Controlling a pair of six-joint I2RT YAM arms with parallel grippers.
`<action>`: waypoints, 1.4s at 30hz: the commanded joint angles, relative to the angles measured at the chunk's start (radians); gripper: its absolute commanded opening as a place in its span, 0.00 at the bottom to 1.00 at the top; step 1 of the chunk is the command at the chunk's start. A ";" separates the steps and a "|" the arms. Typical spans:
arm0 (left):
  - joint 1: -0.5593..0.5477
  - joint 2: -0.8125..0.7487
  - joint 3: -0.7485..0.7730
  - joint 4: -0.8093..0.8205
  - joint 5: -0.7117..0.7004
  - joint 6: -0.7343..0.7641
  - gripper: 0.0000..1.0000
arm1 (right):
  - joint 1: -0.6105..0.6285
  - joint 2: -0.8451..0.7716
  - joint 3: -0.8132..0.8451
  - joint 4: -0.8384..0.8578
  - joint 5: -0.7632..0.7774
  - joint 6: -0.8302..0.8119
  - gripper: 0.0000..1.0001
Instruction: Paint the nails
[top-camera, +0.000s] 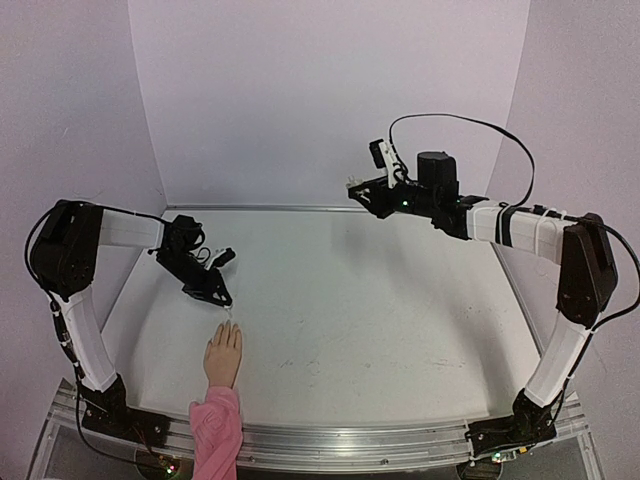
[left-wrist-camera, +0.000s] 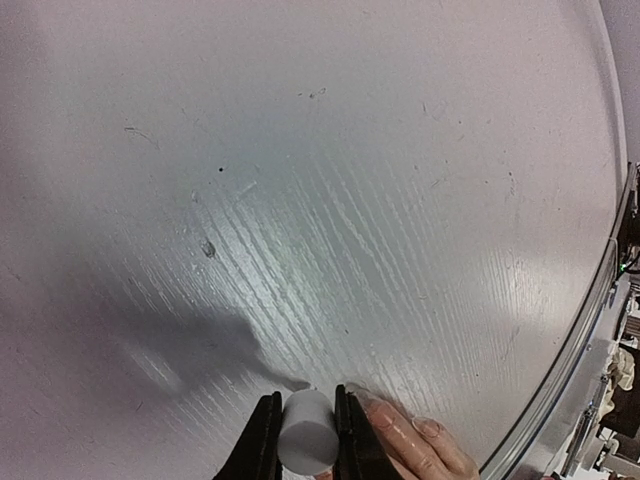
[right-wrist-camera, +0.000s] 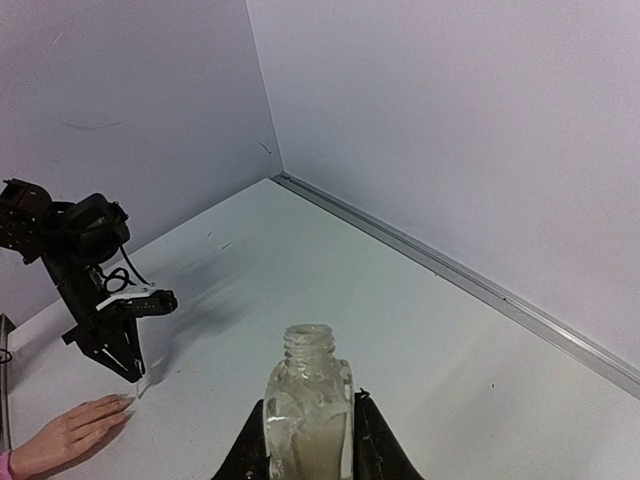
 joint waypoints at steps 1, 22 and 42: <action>0.005 -0.077 0.031 -0.010 -0.014 0.020 0.00 | -0.004 -0.004 0.033 0.064 -0.027 0.002 0.00; 0.005 -0.096 -0.045 -0.009 -0.010 0.009 0.00 | -0.004 -0.038 -0.012 0.081 -0.027 0.011 0.00; 0.004 -0.062 -0.037 0.004 0.010 0.013 0.00 | -0.004 -0.033 -0.010 0.081 -0.027 0.014 0.00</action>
